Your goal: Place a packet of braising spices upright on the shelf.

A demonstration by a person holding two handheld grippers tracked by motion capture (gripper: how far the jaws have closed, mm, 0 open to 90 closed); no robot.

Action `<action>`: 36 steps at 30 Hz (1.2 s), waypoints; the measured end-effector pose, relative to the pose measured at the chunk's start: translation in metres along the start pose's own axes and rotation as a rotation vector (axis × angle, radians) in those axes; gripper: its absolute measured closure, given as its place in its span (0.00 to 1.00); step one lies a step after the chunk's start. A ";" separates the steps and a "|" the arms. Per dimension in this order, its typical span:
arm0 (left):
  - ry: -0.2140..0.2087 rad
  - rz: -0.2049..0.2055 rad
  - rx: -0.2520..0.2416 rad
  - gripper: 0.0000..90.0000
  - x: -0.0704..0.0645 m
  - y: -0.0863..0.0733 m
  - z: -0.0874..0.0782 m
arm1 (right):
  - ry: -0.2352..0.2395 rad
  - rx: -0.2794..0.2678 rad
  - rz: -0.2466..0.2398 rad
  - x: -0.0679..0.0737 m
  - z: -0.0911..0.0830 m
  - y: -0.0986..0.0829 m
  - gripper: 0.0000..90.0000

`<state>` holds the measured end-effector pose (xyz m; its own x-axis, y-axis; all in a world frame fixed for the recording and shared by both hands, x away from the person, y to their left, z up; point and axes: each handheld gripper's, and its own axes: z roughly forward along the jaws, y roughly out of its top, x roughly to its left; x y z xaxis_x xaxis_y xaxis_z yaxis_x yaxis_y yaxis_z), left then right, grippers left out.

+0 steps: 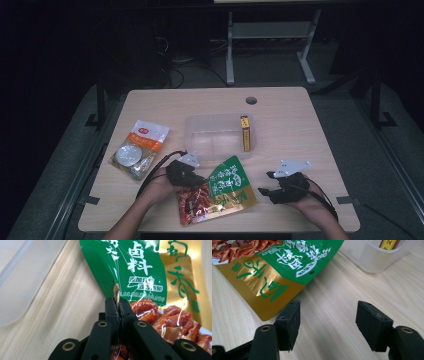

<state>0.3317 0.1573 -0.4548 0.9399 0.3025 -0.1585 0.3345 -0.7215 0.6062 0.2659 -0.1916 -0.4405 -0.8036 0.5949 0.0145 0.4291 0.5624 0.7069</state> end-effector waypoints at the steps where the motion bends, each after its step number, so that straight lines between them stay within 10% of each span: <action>1: -0.004 -0.004 -0.005 0.99 0.001 0.000 -0.001 | -0.001 -0.003 0.001 0.000 0.000 0.000 0.39; 26: 0.088 -0.101 -0.266 1.00 0.005 0.001 -0.059 | 0.157 -0.105 0.046 0.003 0.003 0.006 0.35; 36: 0.107 -0.121 -0.323 1.00 0.009 0.001 -0.073 | 0.218 -0.146 0.048 0.017 0.036 0.045 0.33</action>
<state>0.3353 0.2047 -0.3985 0.8767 0.4495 -0.1715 0.3874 -0.4482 0.8056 0.2868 -0.1353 -0.4337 -0.8604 0.4724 0.1911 0.4175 0.4385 0.7959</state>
